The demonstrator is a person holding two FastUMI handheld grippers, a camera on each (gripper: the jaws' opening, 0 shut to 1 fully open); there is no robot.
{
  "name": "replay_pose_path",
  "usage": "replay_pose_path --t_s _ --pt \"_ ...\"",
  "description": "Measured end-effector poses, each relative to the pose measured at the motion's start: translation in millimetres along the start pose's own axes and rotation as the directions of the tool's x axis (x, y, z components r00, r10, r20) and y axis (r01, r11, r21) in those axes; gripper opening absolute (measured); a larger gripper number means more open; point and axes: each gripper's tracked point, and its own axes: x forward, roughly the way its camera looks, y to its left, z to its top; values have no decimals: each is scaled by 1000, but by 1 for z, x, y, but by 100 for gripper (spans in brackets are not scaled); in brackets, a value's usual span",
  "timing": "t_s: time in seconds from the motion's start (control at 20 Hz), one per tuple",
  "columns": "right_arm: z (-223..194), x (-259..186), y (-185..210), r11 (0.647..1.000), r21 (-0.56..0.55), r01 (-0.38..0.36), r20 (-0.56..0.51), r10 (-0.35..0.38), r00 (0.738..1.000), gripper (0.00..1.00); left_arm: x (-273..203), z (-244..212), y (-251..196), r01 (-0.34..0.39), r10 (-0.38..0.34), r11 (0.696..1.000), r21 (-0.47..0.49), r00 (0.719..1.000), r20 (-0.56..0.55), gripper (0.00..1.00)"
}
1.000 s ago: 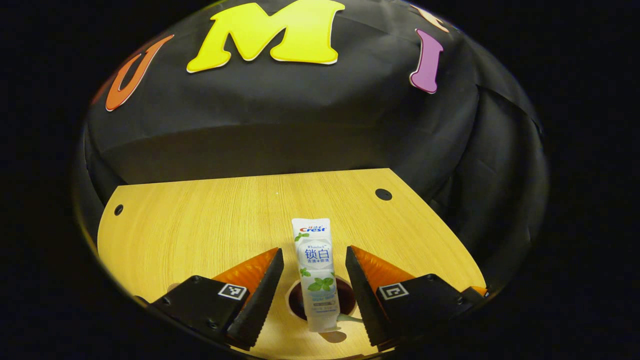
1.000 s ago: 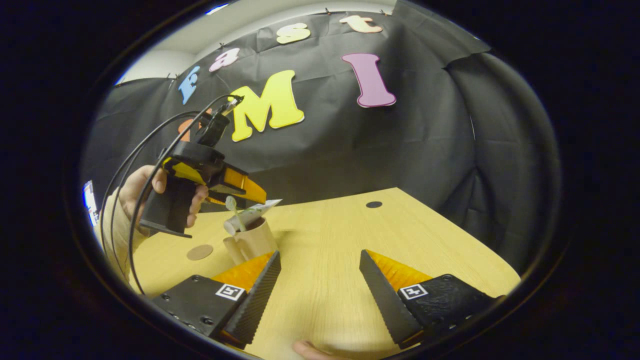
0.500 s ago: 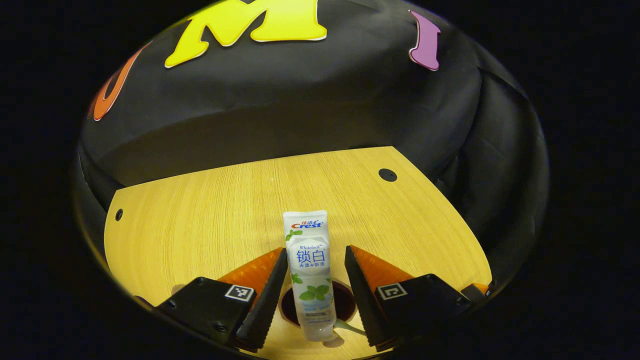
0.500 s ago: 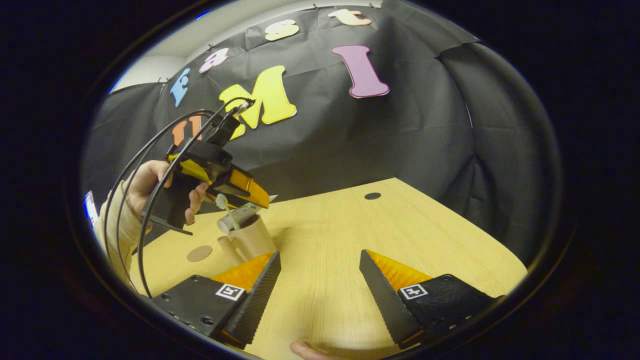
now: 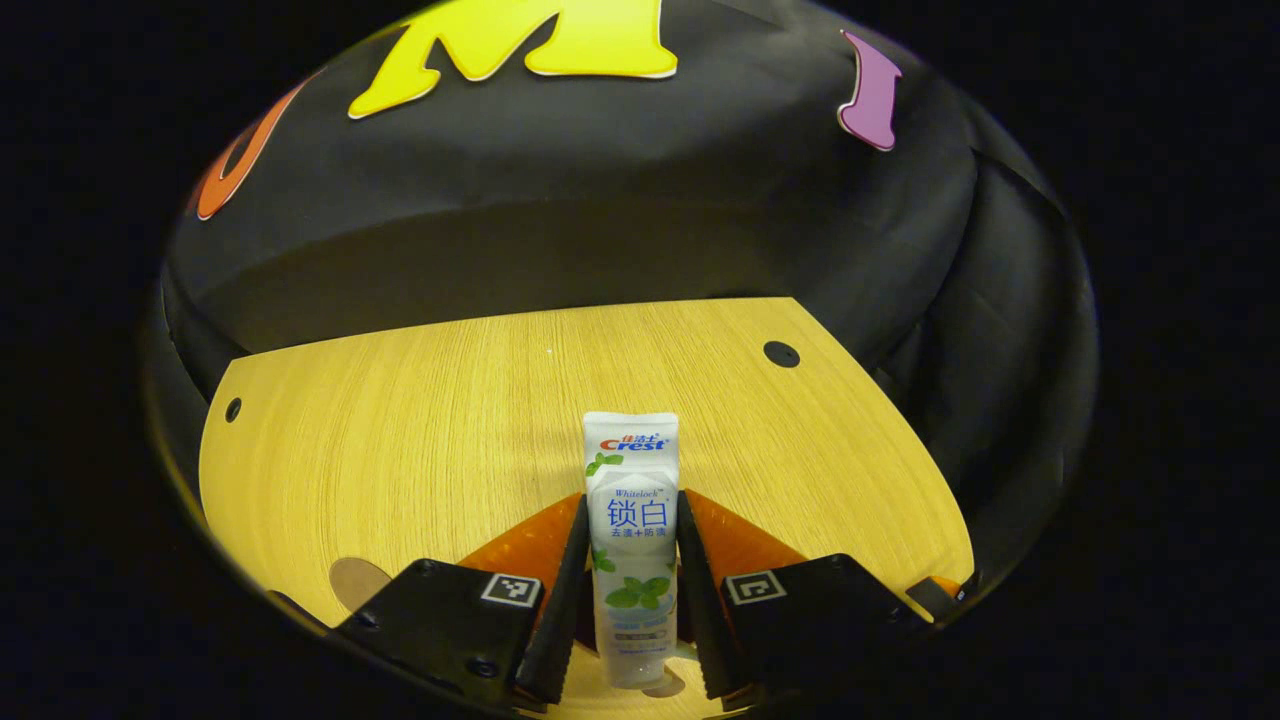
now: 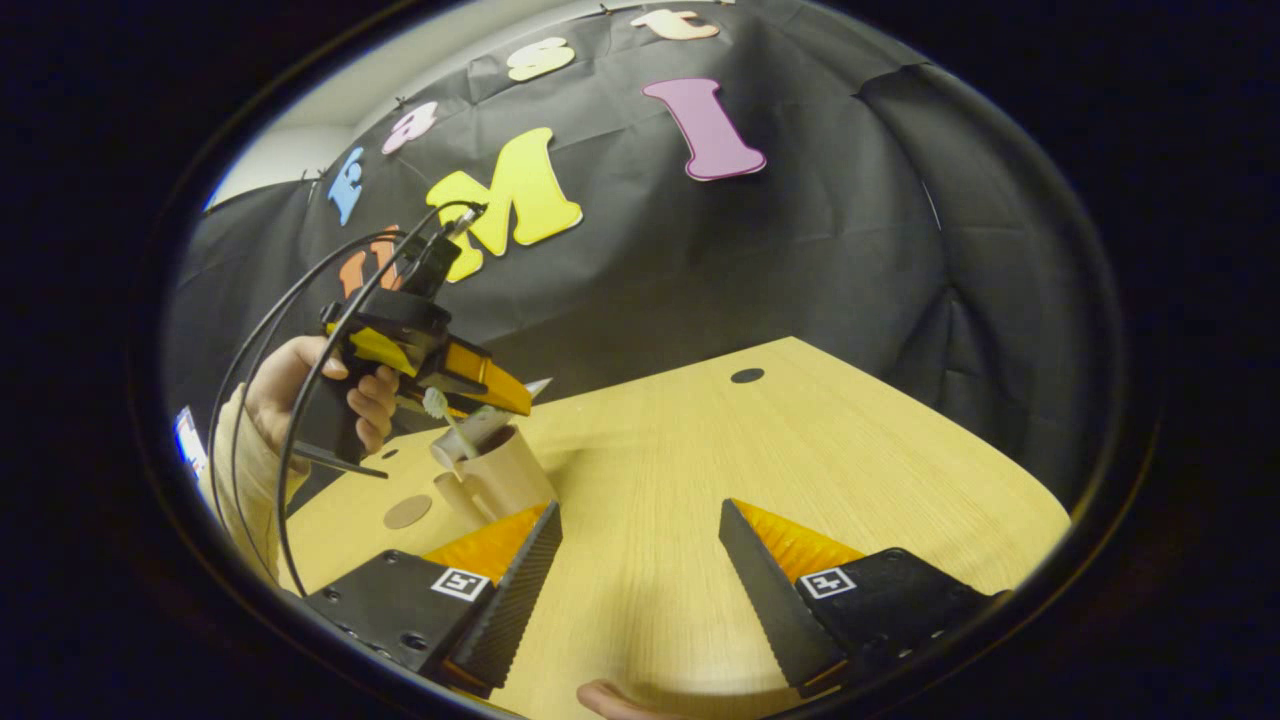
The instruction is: Put the toothbrush and toothpaste on the desktop into the cup, then pick up the cup and place it on the coaster on the desktop.
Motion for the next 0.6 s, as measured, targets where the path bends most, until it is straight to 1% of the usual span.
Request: replay_pose_path --t_s 0.05,0.2,0.25,0.3,0.6 --pt "-2 0 0 1000 -3 -1 0 1 1000 96 -6 5 0 3 -3 1000 -15 1000 25 52" --pt "-3 2 0 1000 -8 -1 -2 1 1000 96 -26 12 -2 22 -17 998 -58 996 85 52" --pt "-3 1 0 1000 -10 1 0 -1 1000 96 -33 14 -2 31 -23 997 -73 994 105 57" --pt "-3 1 0 1000 -12 4 2 -4 1000 96 -39 15 -3 35 -25 996 -82 992 125 52" --pt "-2 1 0 1000 -29 11 12 -11 1000 96 -68 15 -10 36 -29 999 -33 981 192 49"
